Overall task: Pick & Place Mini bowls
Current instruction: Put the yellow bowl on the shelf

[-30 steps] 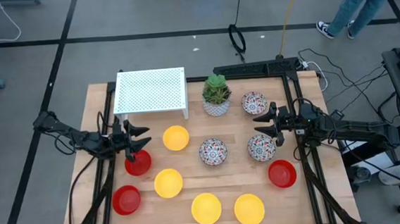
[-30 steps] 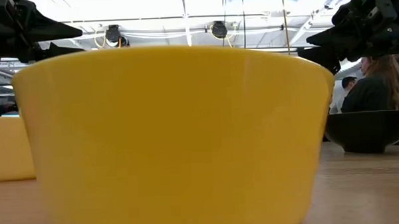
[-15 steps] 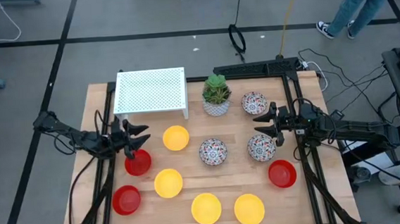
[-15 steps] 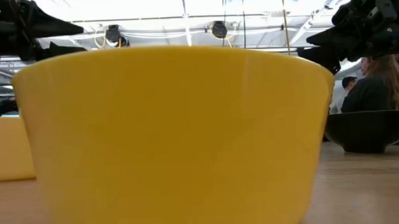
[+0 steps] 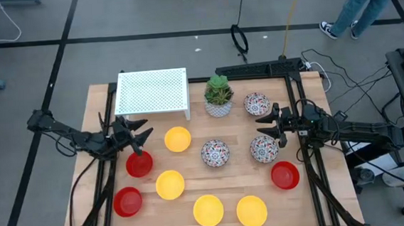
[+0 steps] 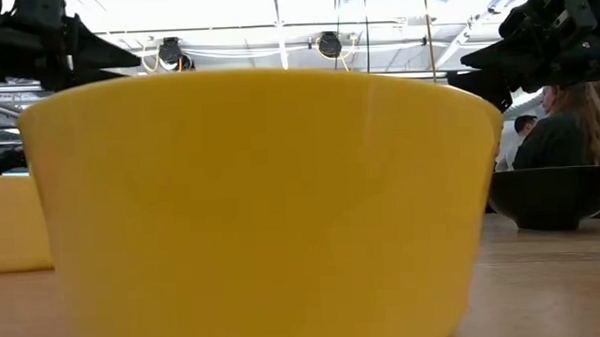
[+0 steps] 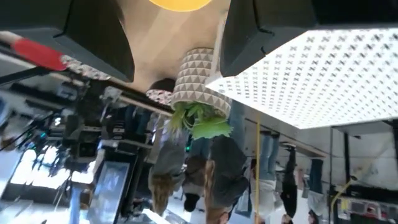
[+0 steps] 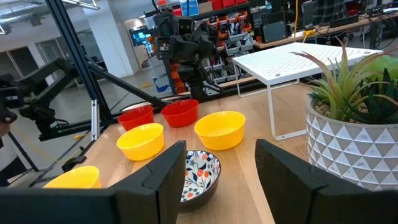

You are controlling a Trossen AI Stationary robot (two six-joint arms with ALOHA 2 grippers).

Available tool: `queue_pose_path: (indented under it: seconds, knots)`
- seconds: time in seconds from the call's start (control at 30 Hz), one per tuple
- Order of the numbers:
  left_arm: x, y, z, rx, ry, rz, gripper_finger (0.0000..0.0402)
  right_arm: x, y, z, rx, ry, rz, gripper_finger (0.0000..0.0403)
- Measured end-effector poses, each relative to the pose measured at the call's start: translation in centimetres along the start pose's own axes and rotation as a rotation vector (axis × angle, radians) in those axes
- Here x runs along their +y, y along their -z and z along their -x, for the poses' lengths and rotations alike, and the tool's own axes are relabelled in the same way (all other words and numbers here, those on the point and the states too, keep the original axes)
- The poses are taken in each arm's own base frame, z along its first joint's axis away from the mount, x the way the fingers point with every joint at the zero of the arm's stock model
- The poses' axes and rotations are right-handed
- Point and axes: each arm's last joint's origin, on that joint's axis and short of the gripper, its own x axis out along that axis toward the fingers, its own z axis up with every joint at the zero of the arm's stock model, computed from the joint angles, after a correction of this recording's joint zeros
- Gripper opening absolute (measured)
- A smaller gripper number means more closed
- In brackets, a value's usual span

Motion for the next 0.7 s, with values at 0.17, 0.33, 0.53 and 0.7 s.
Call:
queue_pose_path:
  seconds: [0.17,0.33,0.53,0.7]
  knots:
    - [-1.3,-0.9,-1.3,0.084,-0.024,-0.113,0.0241,0.0,0.0,0.0,0.000,0.000,0.000,0.0183]
    - [-2.7,-0.5,-3.2,0.209,-0.058,-0.192,0.0241,0.0,0.0,0.0,0.000,0.000,0.000,0.0183]
    - [-4.9,0.1,-6.2,0.448,0.061,-0.238,0.0241,0.0,0.0,0.0,0.000,0.000,0.000,0.0183]
    - [-6.5,0.6,-8.7,0.701,0.153,-0.262,0.0241,0.0,0.0,0.0,0.000,0.000,0.000,0.0183]
